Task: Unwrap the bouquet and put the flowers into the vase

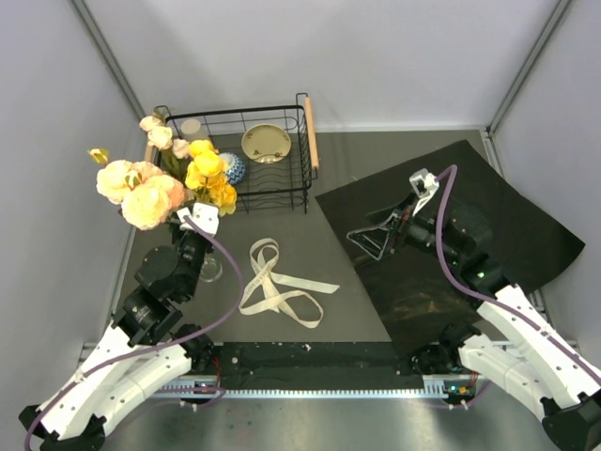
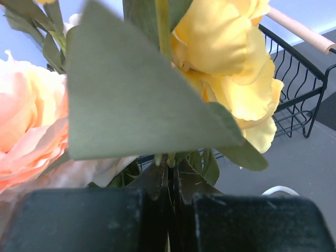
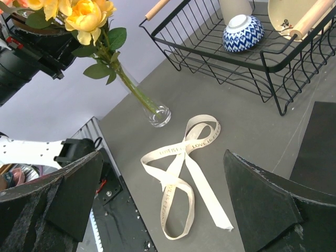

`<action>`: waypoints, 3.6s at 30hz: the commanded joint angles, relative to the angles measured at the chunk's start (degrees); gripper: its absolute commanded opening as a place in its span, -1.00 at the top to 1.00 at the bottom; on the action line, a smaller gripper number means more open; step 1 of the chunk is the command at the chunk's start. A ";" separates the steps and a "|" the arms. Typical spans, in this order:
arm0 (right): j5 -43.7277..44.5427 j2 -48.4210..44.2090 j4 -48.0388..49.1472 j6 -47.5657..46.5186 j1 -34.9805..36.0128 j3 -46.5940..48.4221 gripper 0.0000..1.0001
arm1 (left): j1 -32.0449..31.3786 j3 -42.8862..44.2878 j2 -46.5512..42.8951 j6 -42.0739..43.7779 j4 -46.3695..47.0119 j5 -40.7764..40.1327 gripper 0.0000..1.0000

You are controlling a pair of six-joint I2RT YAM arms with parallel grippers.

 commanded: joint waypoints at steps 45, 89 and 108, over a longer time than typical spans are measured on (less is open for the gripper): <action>0.62 -0.92 3.52 -1.11 0.47 -1.36 -0.97 | 1.93 -3.97 -0.74 -9.93 -1.16 -7.09 1.00; 0.45 -0.57 3.78 -0.85 0.47 -0.48 -0.97 | 2.02 8.77 -3.99 -13.97 -13.46 2.05 -0.28; 5.44 0.48 -2.00 0.73 0.47 1.80 -0.97 | 2.02 28.72 -8.21 -23.73 -29.73 23.04 -0.98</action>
